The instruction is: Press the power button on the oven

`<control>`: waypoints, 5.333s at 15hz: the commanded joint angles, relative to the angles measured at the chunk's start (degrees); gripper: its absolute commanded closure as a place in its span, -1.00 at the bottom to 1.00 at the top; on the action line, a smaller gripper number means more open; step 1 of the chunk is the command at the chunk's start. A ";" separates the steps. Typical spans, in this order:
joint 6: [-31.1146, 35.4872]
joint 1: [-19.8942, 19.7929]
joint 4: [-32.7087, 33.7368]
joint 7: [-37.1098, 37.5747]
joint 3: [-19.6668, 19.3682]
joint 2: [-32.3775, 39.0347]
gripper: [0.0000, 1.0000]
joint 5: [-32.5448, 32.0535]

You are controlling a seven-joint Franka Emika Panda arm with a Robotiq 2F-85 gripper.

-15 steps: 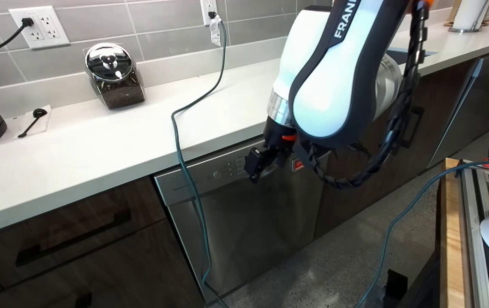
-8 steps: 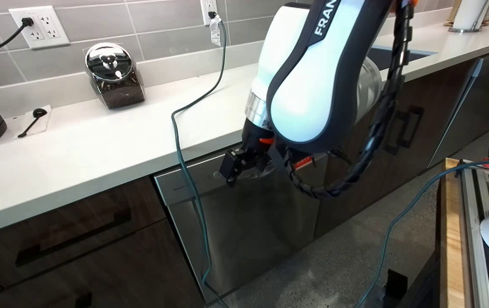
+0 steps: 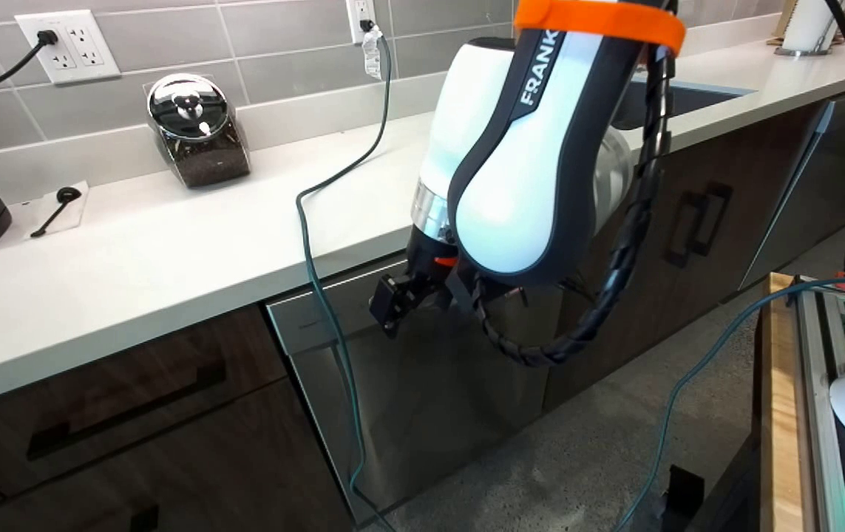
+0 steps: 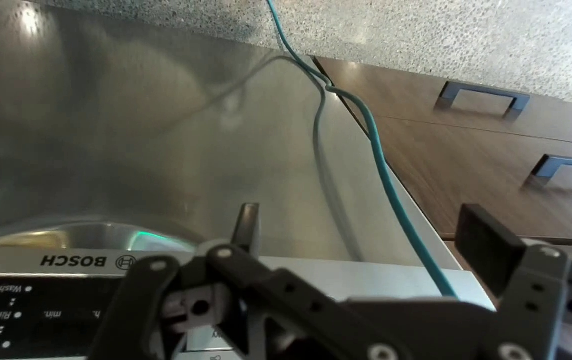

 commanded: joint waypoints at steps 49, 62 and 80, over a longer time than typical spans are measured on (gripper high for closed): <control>7.43 -0.09 8.12 0.94 -4.87 11.25 1.00 -0.49; 7.62 0.12 8.67 0.89 -5.33 12.25 1.00 -0.42; 9.51 1.93 9.59 1.15 -7.54 13.25 1.00 0.65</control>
